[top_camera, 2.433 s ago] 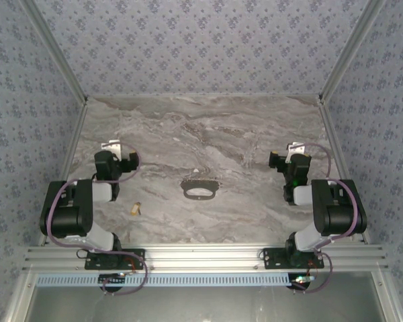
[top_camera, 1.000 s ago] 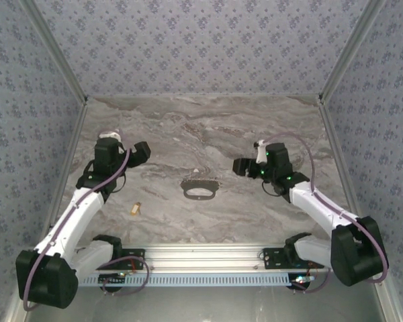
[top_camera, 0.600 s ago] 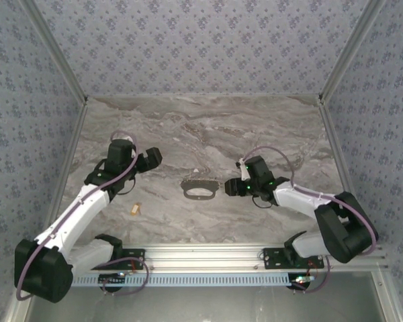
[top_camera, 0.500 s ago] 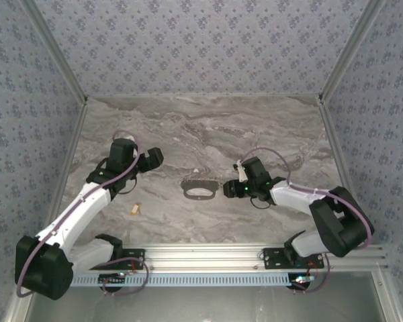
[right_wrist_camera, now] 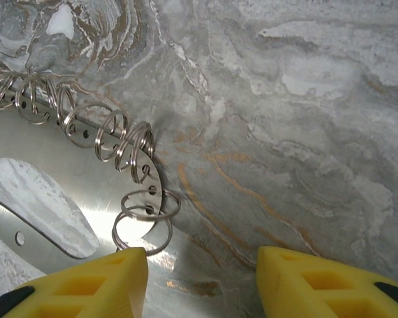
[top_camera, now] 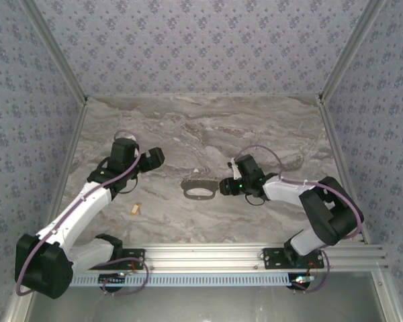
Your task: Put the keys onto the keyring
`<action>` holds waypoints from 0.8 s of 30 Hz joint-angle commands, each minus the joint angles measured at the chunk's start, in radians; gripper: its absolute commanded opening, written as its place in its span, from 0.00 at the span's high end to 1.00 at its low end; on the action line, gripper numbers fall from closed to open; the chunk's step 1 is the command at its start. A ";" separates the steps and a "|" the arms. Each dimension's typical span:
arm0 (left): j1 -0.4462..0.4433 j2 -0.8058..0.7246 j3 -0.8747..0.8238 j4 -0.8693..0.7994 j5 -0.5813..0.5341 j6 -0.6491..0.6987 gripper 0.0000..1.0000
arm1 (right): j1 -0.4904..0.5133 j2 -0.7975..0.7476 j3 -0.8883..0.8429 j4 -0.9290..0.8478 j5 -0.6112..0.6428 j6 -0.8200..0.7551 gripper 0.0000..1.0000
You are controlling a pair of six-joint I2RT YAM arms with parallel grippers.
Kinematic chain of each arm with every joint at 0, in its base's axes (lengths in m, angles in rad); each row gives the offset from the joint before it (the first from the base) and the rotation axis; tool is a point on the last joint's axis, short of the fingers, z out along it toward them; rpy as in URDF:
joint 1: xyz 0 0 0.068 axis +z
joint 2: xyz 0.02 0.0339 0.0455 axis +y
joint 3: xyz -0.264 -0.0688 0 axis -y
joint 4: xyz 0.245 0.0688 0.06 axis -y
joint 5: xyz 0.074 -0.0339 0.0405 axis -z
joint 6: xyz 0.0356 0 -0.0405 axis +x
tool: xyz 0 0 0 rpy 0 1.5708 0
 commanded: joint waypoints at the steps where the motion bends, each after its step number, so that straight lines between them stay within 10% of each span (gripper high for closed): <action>1: -0.004 -0.011 0.023 -0.009 -0.014 0.017 0.02 | 0.024 0.058 0.040 0.072 -0.028 -0.006 0.51; 24: -0.004 -0.080 -0.029 -0.025 -0.019 0.010 0.02 | 0.115 -0.033 0.099 -0.080 0.114 -0.061 0.53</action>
